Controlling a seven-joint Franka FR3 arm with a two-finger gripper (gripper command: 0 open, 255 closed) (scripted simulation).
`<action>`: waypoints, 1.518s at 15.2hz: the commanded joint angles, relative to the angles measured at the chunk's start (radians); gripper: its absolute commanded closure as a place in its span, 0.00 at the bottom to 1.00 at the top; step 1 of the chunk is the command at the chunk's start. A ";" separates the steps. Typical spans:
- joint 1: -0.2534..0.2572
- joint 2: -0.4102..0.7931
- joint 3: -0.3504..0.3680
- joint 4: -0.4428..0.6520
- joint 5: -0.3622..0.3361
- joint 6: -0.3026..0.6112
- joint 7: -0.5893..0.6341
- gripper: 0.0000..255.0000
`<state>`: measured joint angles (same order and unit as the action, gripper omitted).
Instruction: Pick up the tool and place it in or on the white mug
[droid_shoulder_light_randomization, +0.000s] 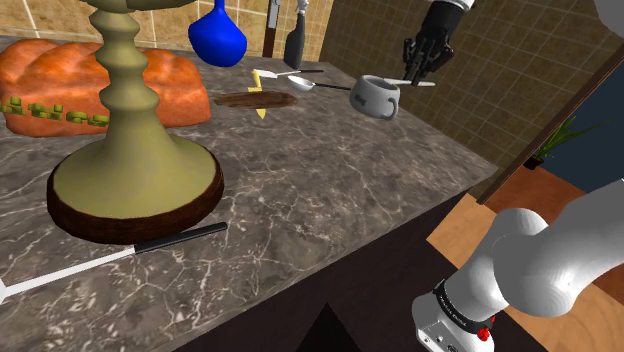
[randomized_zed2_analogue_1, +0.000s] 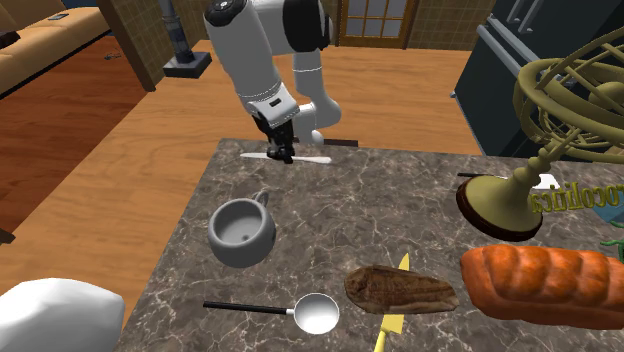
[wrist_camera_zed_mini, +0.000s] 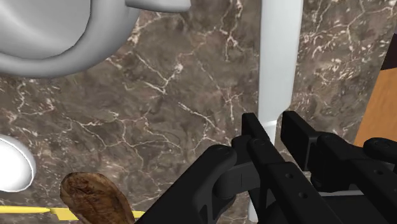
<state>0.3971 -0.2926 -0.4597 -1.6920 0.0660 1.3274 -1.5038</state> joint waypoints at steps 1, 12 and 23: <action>0.001 0.014 -0.004 0.031 0.005 -0.020 -0.003 1.00; -0.223 0.627 -0.204 0.734 0.316 -0.251 -0.296 1.00; -0.167 0.572 -0.202 0.511 0.261 -0.079 -0.320 1.00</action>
<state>0.2214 0.2894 -0.6612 -1.1533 0.3346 1.2285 -1.8229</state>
